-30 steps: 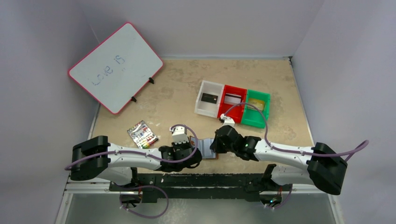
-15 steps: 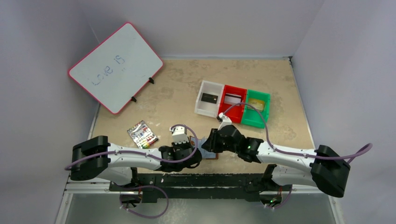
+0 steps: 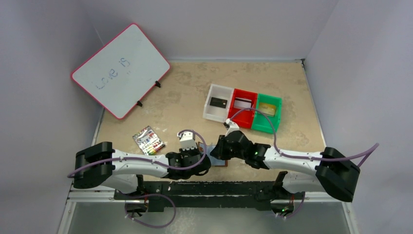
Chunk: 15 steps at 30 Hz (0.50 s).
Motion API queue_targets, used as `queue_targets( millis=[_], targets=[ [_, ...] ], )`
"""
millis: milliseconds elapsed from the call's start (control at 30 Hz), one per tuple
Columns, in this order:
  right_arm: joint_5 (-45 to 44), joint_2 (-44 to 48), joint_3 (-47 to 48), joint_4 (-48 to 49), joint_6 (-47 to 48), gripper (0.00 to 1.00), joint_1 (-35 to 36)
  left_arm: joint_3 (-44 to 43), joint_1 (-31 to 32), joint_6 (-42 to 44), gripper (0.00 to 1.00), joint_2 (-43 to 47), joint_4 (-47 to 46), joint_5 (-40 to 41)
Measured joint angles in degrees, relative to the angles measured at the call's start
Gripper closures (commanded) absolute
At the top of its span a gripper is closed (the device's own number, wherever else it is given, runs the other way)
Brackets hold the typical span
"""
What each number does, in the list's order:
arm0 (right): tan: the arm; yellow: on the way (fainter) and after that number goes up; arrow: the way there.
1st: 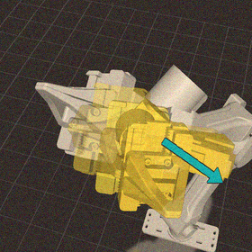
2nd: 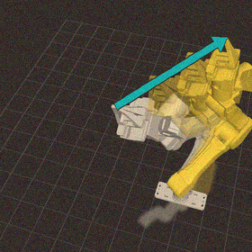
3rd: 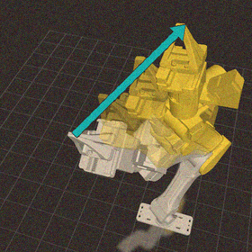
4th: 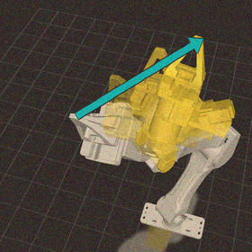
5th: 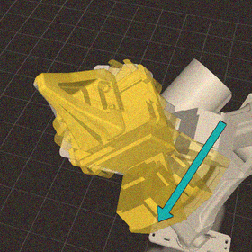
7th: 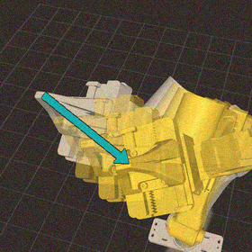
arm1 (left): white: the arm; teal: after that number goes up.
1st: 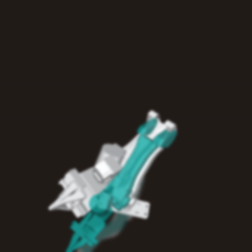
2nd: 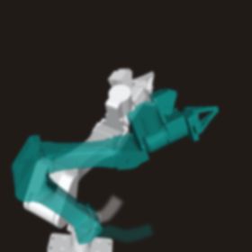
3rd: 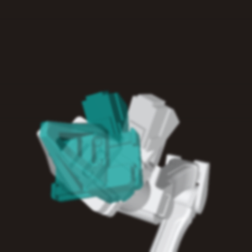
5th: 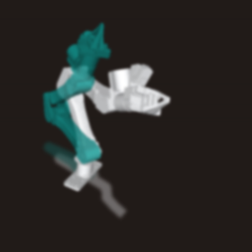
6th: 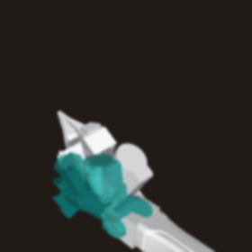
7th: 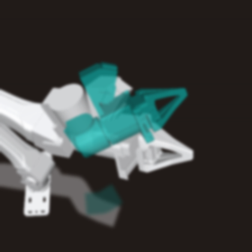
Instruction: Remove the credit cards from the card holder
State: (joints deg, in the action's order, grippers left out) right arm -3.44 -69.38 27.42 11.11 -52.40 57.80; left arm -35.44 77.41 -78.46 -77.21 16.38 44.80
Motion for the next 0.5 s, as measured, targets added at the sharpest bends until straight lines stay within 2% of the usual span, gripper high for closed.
queue_targets(
  millis=[100, 267, 500],
  targets=[
    [0.50, 0.00, 0.00, 0.85, 0.07, 0.81, 0.00, 0.00, 0.00, -0.02, 0.91, 0.02, 0.26, -0.02],
    [3.19, -1.20, 0.00, 3.72, 0.96, 0.95, 0.00, 0.00, 0.04, -0.15, 0.90, 0.11, 0.61, -0.07],
    [3.06, -4.09, 2.40, 3.91, 3.21, 1.00, 0.07, -0.02, 0.04, -0.22, 0.91, 0.11, 0.70, 0.02]
  ],
)
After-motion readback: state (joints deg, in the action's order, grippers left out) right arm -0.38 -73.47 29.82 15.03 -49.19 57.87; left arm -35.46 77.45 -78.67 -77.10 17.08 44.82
